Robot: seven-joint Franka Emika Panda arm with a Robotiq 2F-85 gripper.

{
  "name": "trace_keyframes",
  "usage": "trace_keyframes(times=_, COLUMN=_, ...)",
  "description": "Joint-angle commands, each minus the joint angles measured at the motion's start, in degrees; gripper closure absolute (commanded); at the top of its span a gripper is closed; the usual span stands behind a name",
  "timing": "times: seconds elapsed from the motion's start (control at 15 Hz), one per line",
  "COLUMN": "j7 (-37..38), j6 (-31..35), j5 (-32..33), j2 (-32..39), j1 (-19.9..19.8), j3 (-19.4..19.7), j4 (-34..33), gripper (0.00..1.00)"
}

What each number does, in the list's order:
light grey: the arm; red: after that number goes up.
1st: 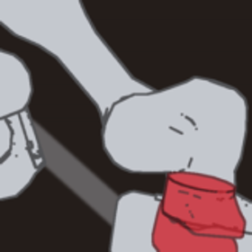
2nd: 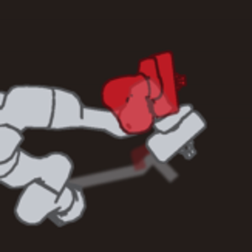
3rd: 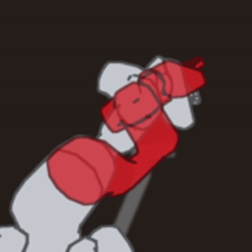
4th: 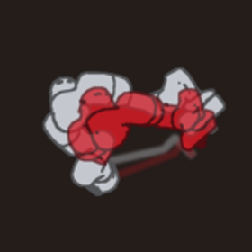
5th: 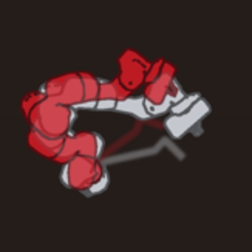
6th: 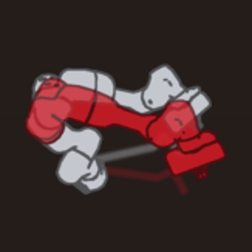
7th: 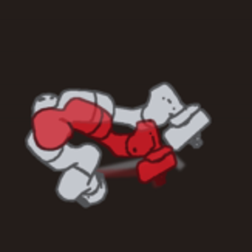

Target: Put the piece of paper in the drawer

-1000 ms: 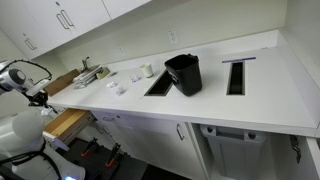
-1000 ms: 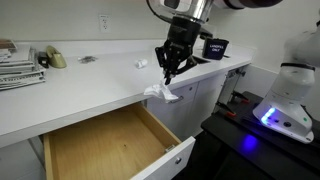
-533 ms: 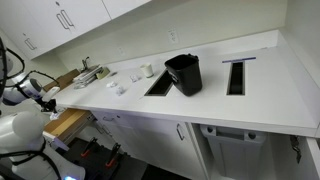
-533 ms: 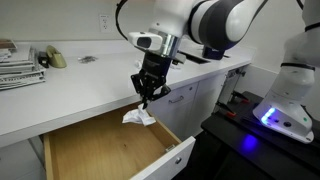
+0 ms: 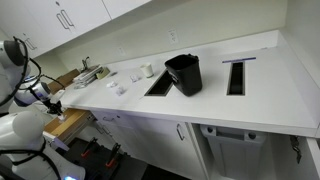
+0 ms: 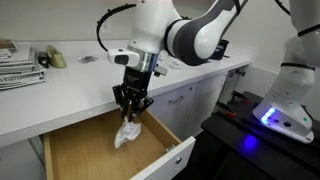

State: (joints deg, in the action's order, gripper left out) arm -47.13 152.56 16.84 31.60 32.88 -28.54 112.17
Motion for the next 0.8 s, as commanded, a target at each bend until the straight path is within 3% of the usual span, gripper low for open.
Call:
trace_keyframes(times=0.0, j7=-0.3, j6=-1.6, j5=0.7, j2=1.5, j1=0.4, j3=0.0, j4=-3.8, gripper=0.42)
trace_keyframes(times=0.4, j7=-1.3, j6=-2.3, j5=-1.5, j2=-1.7, j1=-2.0, j3=-2.1, j4=-4.0, gripper=0.01)
trace_keyframes(times=0.73, j7=-2.3, j6=-6.7, j5=-7.0, j2=-8.4, j1=-7.0, j3=-6.9, j4=-2.0, gripper=0.00)
